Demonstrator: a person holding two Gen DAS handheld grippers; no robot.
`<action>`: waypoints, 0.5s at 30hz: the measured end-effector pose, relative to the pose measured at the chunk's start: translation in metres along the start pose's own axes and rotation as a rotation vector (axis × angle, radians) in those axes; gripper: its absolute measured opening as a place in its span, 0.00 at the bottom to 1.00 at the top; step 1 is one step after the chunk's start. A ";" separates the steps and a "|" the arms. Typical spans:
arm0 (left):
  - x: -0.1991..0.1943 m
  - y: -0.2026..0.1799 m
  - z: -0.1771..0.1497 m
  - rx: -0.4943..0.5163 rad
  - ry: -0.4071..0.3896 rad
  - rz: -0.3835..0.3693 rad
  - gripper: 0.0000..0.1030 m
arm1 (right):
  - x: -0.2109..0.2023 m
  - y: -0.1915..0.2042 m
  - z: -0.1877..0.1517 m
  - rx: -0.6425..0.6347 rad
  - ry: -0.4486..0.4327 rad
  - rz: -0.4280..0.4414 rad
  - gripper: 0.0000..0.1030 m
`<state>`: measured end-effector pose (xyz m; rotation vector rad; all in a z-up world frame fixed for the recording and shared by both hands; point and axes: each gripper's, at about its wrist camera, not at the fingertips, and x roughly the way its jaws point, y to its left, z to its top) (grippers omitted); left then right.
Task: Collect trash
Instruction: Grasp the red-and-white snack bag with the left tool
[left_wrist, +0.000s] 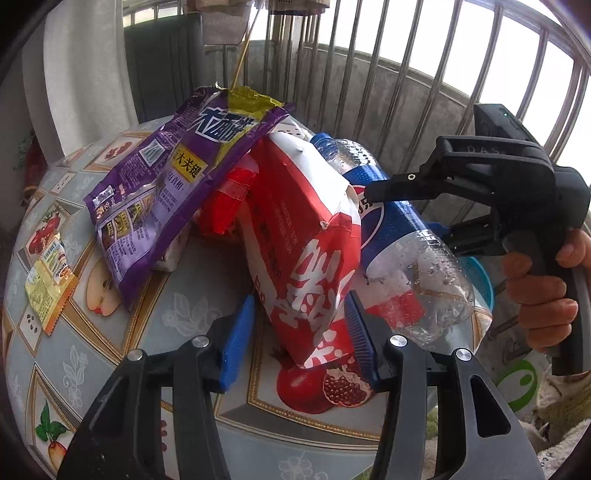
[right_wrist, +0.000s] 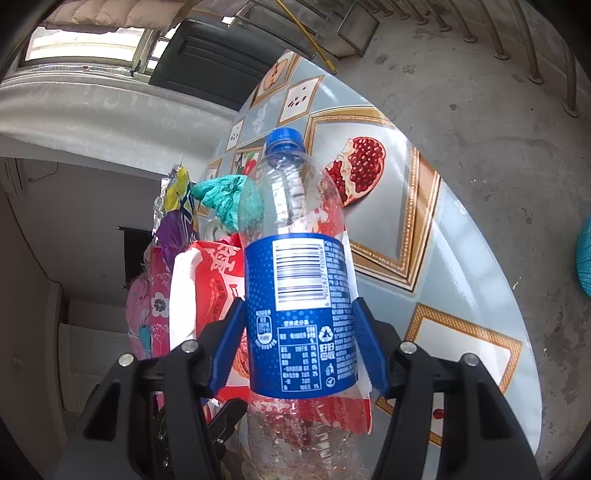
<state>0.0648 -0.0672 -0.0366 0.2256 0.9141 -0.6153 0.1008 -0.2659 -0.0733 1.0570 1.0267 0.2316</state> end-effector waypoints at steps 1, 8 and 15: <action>0.002 -0.001 0.002 0.001 0.004 0.007 0.46 | 0.000 0.000 0.000 -0.001 0.001 0.000 0.55; 0.008 -0.001 0.004 -0.004 0.000 0.038 0.37 | 0.000 0.003 0.001 -0.013 0.006 -0.014 0.55; 0.010 -0.003 -0.001 -0.011 -0.009 0.079 0.27 | -0.004 0.002 -0.001 -0.018 0.004 -0.018 0.55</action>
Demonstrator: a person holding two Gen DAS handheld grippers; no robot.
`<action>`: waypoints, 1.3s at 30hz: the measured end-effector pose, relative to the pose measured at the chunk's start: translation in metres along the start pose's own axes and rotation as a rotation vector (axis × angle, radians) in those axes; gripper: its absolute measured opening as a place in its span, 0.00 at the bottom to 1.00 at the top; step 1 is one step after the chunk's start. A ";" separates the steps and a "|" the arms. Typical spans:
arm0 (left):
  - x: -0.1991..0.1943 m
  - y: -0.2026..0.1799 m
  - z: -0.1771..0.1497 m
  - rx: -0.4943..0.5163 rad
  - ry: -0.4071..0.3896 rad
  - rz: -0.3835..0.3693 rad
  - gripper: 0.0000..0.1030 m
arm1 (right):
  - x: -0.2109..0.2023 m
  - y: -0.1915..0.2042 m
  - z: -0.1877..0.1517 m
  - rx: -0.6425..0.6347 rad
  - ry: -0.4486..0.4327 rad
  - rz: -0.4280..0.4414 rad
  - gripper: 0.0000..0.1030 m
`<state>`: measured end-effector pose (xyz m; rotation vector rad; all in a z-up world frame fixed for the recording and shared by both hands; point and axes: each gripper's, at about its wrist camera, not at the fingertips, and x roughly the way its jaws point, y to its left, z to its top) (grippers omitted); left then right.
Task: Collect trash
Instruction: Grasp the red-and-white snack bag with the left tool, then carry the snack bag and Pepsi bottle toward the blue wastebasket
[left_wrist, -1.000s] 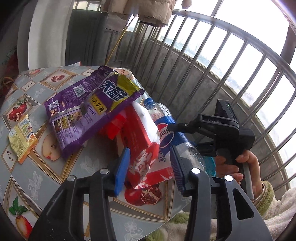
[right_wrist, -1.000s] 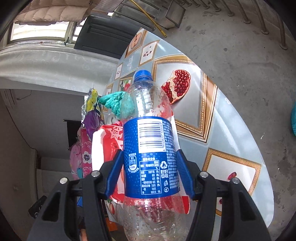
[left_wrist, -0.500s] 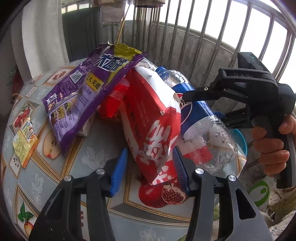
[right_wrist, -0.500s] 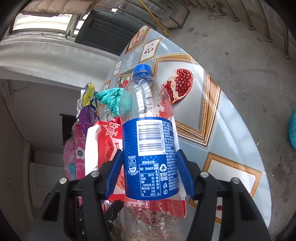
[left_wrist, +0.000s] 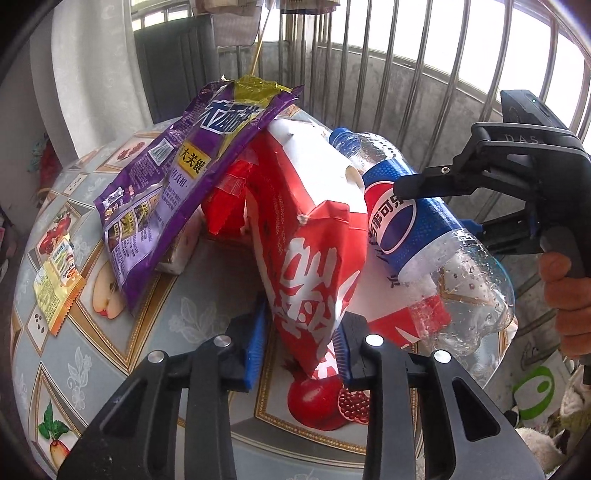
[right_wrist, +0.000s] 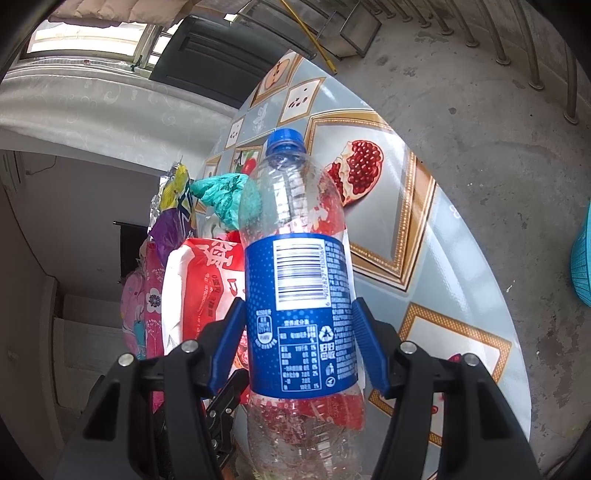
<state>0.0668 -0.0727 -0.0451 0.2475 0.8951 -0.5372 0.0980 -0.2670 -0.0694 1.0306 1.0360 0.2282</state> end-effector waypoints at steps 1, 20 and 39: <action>-0.001 0.000 0.000 -0.005 -0.001 0.004 0.25 | -0.001 0.000 0.000 0.002 -0.001 0.002 0.55; -0.045 -0.024 -0.003 0.014 -0.124 0.024 0.05 | -0.067 -0.006 -0.016 0.028 -0.093 0.053 0.55; 0.040 -0.182 0.111 0.401 0.052 -0.303 0.06 | -0.219 -0.137 -0.032 0.337 -0.531 -0.106 0.55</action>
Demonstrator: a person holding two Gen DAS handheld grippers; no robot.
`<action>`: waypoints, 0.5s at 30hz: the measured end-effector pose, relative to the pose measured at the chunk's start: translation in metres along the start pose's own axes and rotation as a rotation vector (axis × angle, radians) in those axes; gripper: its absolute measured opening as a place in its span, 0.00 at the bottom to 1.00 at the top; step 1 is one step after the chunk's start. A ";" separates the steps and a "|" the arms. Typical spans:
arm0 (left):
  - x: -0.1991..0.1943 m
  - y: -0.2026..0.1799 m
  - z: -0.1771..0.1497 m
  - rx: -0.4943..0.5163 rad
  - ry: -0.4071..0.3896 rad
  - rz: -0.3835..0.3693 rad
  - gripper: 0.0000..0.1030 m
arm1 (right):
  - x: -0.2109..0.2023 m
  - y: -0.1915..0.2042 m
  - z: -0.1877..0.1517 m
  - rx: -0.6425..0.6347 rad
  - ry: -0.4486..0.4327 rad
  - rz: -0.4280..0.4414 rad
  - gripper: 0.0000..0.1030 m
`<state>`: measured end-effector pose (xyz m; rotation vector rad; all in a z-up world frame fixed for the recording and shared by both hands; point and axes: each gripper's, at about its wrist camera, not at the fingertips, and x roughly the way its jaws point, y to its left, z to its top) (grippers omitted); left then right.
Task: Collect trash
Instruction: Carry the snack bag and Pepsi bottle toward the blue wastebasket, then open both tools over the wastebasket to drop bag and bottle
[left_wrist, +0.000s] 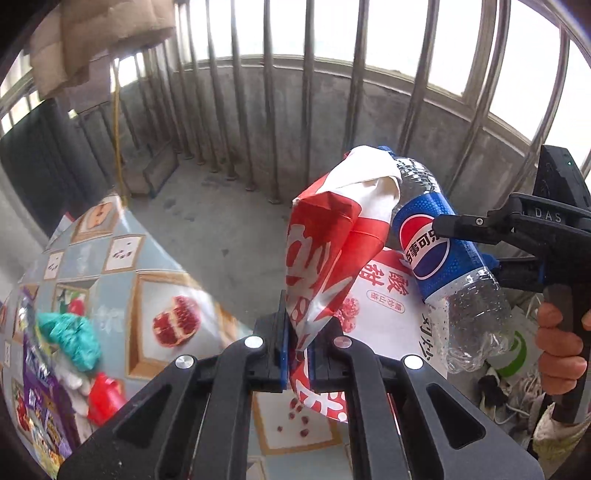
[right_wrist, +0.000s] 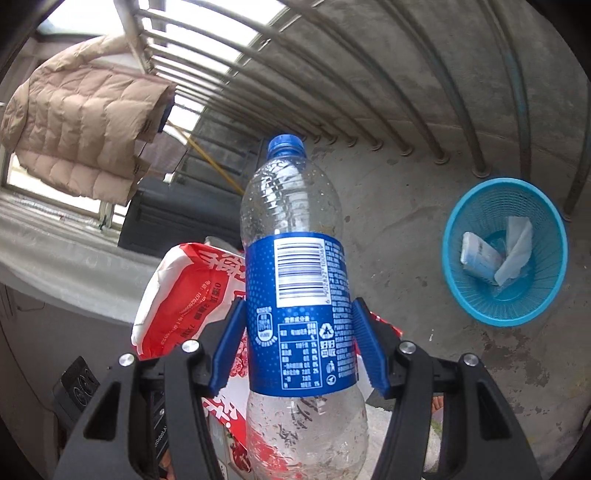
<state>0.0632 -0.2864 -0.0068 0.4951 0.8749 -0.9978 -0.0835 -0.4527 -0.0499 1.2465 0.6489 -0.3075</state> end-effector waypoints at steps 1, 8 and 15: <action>0.016 -0.008 0.008 0.017 0.044 -0.034 0.07 | -0.002 -0.016 0.004 0.044 -0.009 -0.015 0.55; 0.133 -0.064 0.040 0.113 0.307 -0.113 0.08 | 0.007 -0.120 0.025 0.338 -0.018 -0.095 0.56; 0.232 -0.108 0.058 0.117 0.432 -0.134 0.47 | 0.050 -0.236 0.055 0.626 0.053 -0.088 0.62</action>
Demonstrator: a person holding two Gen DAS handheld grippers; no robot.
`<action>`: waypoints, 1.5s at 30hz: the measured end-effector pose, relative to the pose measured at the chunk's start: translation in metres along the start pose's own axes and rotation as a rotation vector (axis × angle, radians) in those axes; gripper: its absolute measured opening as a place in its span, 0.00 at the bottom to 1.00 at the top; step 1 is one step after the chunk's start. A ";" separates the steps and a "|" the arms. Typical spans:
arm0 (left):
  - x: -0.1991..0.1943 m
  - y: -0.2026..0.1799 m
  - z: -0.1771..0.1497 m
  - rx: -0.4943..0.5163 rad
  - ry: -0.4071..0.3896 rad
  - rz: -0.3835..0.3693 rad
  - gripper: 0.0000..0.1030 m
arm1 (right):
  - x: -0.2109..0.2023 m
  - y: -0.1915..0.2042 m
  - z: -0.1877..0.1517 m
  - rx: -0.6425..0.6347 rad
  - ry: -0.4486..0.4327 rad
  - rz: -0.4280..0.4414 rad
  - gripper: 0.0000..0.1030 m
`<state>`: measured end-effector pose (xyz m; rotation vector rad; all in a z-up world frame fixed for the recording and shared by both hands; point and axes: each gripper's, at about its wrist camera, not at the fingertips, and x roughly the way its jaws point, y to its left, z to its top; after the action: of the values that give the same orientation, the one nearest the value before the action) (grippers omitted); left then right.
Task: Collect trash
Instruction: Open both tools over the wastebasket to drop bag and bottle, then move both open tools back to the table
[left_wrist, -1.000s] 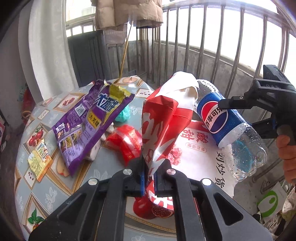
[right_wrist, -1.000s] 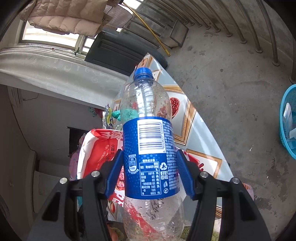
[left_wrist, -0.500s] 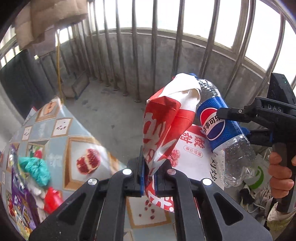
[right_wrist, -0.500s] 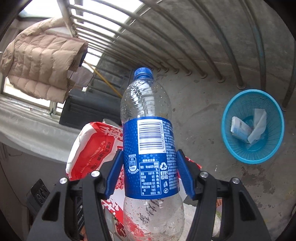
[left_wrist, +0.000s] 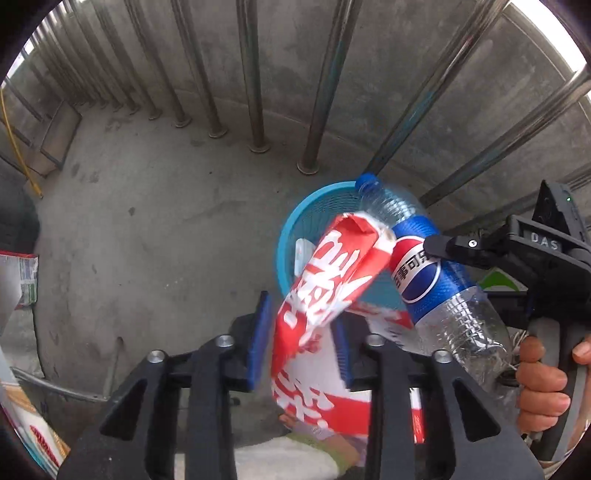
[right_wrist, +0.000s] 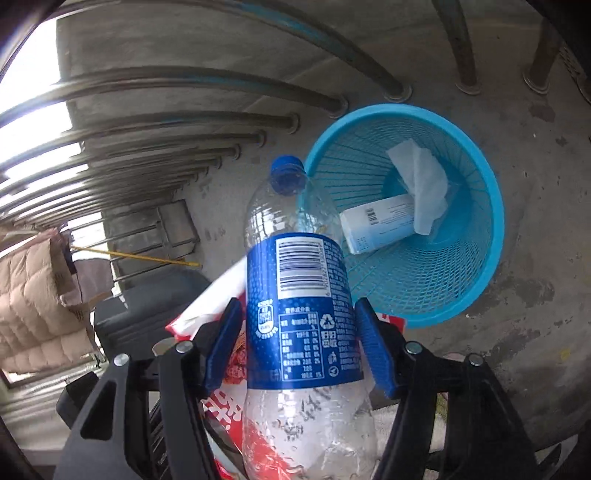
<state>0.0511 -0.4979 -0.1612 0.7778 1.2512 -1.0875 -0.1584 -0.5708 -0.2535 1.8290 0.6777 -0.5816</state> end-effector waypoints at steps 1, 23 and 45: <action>0.010 0.001 0.004 -0.032 0.006 0.006 0.51 | 0.006 -0.010 0.011 0.023 -0.004 -0.017 0.62; -0.126 0.046 -0.079 -0.117 -0.407 0.015 0.72 | -0.034 0.082 -0.045 -0.445 -0.346 -0.285 0.68; -0.249 0.149 -0.341 -0.613 -0.708 0.113 0.92 | -0.015 0.260 -0.319 -1.441 -0.590 -0.429 0.95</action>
<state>0.0819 -0.0826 0.0042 -0.0228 0.8323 -0.7184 0.0330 -0.3479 0.0348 0.1482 0.7505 -0.5992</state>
